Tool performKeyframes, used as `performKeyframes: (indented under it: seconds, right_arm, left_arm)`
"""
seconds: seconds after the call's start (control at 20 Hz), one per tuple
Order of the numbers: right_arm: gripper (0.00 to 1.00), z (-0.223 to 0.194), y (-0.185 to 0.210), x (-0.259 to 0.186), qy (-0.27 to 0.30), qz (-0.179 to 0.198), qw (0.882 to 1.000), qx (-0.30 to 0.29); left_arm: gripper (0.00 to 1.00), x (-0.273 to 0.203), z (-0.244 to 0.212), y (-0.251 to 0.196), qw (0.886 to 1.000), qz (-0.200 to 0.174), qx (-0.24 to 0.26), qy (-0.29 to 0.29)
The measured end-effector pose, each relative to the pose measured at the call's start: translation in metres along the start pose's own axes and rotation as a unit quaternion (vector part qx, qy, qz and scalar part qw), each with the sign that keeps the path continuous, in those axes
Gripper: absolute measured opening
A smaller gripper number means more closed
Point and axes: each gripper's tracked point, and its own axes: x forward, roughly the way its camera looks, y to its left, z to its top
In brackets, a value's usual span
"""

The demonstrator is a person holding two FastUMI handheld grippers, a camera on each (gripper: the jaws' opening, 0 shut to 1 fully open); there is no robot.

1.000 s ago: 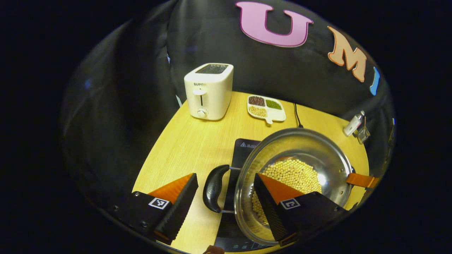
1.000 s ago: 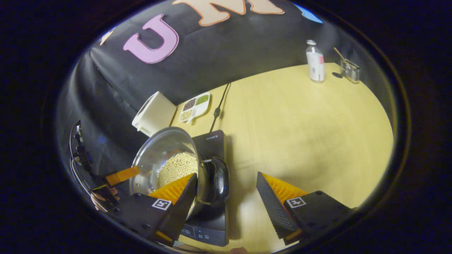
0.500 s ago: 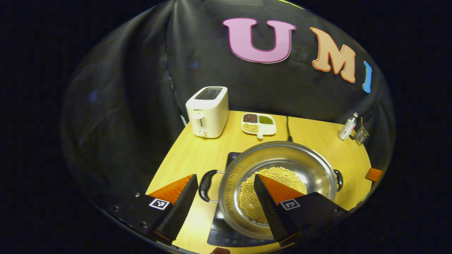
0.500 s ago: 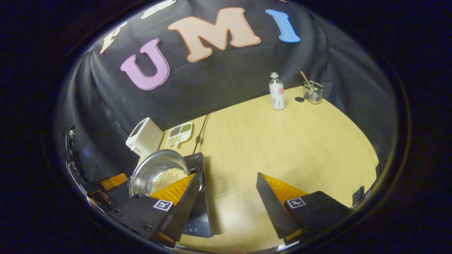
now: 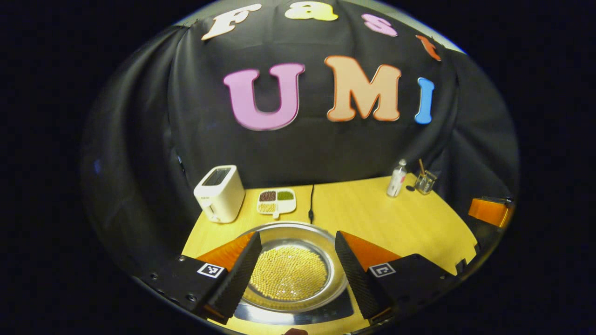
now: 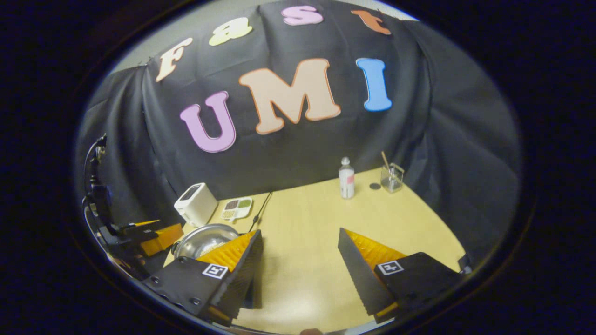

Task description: First push the handle of the pot to place it horizontally, then grasp the pot with both hands and set it on the induction cooktop.

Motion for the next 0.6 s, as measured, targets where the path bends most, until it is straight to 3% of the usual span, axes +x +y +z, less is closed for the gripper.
performKeyframes:
  seconds: [0.25, 0.4, 0.45, 0.6]
  right_arm:
    - [1.00, 0.057, -0.038, -0.057, -0.068, 0.022, 0.997, -0.032]
    - [1.00, 0.074, -0.055, -0.083, -0.097, 0.041, 0.994, -0.042]
    - [0.92, 0.076, -0.062, -0.092, -0.104, 0.047, 0.992, -0.046]
    - [0.92, 0.086, -0.076, -0.113, -0.122, 0.065, 0.989, -0.050]
  left_arm:
    - [0.95, -0.054, 0.054, -0.068, 0.996, 0.011, 0.001, -0.090]
    - [0.96, -0.081, 0.059, -0.094, 0.993, 0.030, -0.012, -0.113]
    - [0.97, -0.092, 0.059, -0.100, 0.992, 0.037, -0.016, -0.118]
    - [0.99, -0.119, 0.063, -0.115, 0.988, 0.061, -0.021, -0.139]
